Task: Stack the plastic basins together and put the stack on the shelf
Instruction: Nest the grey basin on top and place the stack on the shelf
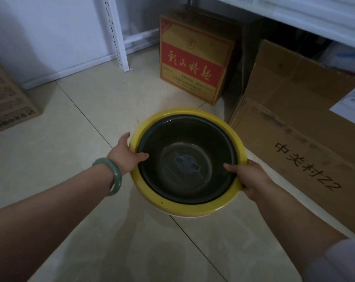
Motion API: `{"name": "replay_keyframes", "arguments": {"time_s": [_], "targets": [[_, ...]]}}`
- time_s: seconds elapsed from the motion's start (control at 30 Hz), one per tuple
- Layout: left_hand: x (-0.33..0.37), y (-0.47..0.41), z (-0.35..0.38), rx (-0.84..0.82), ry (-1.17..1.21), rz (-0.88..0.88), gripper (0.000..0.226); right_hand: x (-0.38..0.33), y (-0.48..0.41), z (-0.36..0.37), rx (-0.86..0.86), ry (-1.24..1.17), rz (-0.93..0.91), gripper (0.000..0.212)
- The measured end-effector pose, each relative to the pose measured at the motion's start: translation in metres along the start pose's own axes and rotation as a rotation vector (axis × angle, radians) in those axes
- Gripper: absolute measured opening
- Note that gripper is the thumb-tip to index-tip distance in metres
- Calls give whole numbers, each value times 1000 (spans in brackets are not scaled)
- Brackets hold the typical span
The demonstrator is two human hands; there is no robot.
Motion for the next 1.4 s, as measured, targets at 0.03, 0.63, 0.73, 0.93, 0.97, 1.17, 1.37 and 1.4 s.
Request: {"name": "replay_keyframes", "arguments": {"time_s": [0.03,0.63,0.73,0.93,0.97,1.17,1.37,1.4], "targets": [[-3,-2,2,-35,40,-28,63,1,-1,0,-9,-16,12,44],[-27,3,9,-353,743,-381,17,12,-2,-12,-130,-375,47,37],[-26,5,9,-354,756,-372,17,12,-2,-12,-127,-416,62,36],[-18,12,3,-393,805,-321,11,20,3,-16,-142,-485,62,41],[-15,15,1,-405,808,-305,10,19,6,-18,-145,-488,56,47],[1,32,-12,-439,833,-251,10,1,33,-33,-202,-464,8,39],[32,54,-38,-476,830,-170,23,-33,74,-59,-196,-366,-56,12],[38,58,-44,-481,822,-154,26,-39,80,-63,-197,-351,-64,13]]}}
Point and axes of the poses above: each hand's wrist, its own y-axis away from the middle knuckle, its own z-axis out of the palm, x = y × z, the point moved 7 cm from there along -y, towards the middle knuckle, and after that the axes turned 2 degrees about x, right-handed, at the moved point
